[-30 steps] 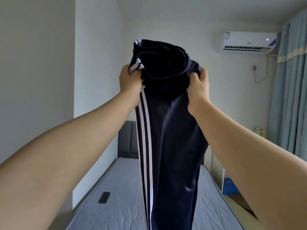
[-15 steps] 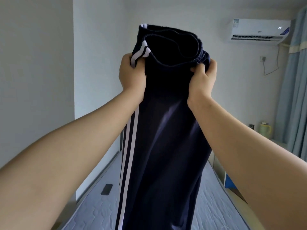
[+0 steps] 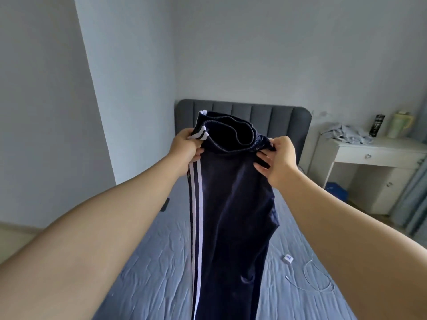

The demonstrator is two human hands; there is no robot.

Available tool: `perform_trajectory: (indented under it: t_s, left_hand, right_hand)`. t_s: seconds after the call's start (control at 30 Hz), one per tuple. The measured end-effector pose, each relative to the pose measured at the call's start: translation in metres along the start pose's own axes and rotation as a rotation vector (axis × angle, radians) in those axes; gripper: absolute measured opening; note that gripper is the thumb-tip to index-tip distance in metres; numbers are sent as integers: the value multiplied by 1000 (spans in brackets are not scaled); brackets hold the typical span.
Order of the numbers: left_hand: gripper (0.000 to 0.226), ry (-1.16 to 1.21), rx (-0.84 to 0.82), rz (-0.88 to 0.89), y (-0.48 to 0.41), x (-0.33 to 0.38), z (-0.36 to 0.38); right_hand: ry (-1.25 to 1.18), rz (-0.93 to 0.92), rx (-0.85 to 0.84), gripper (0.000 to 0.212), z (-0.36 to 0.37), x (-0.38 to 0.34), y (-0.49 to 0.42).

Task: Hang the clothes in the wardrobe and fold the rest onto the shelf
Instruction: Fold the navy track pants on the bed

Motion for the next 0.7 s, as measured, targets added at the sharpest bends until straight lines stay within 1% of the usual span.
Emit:
perform_trajectory:
  t_s: [0.13, 0.23, 0.37, 0.43, 0.53, 0.57, 0.6, 0.7]
  left_hand:
    - [28, -42, -40, -129, -8, -54, 1]
    - [27, -55, -60, -232, -7, -98, 1]
    - [36, -55, -91, -370, 6, -162, -3]
    - [40, -48, -89, -446, 17, -194, -6]
    - [43, -58, -20, -584, 36, -243, -13]
    - [44, -48, 24, -645, 44, -261, -16]
    - [42, -28, 64, -712, 52, -279, -18]
    - [24, -14, 137, -903, 85, -337, -28]
  right_hand:
    - [108, 123, 6, 27, -14, 43, -18]
    - [170, 219, 54, 19, -28, 80, -23]
    - [200, 342, 79, 21, -55, 140, -24]
    - [208, 405, 106, 17, -69, 173, -20]
    - [262, 471, 178, 8, -92, 219, -11]
    - [286, 493, 204, 10, -100, 235, -8]
    - [313, 517, 226, 13, -108, 251, -4]
    - [354, 617, 284, 19, -137, 308, 13]
Point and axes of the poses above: each hand's wrist, its own y-axis away from the middle knuckle, its own z-axis out of the palm, x = y × z, the point moved 2 cm from there along -y, towards the middle knuckle, and after that the axes turned 7 degrees about x, right-handed, at the moved point
